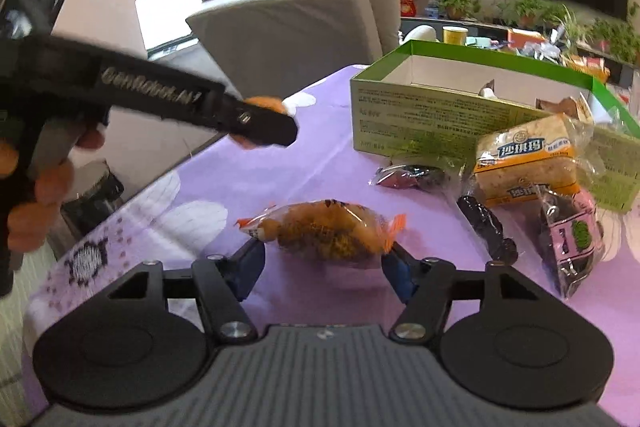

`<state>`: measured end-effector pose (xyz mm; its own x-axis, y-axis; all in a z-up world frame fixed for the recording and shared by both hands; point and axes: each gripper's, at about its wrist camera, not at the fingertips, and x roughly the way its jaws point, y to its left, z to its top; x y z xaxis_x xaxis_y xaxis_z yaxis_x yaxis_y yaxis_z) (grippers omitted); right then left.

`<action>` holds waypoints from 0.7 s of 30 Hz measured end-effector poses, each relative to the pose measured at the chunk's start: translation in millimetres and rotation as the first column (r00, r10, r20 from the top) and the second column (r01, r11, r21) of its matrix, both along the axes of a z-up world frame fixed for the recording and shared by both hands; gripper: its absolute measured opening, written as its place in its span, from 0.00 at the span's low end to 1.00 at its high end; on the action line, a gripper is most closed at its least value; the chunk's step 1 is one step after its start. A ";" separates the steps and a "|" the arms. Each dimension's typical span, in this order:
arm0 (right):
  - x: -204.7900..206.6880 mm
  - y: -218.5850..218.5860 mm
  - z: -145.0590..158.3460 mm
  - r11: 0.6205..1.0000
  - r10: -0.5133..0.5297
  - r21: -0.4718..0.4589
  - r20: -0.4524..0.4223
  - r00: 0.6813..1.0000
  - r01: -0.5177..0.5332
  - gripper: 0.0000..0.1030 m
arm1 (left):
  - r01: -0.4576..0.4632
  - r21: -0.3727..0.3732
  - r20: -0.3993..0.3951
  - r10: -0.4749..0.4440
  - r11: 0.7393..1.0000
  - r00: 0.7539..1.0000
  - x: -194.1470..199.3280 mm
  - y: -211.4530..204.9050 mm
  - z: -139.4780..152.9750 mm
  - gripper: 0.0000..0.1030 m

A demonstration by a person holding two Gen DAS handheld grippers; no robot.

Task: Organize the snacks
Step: 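Grasp the orange-striped snack bag with the right tool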

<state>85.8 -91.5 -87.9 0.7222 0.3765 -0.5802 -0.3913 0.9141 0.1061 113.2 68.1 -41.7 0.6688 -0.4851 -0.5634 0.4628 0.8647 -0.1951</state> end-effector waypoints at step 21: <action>21.1 22.4 -10.1 0.996 -0.001 -0.087 -0.010 1.000 0.000 0.46 | -0.025 0.004 -0.010 0.025 1.000 1.000 5.5 4.8 -5.1 0.21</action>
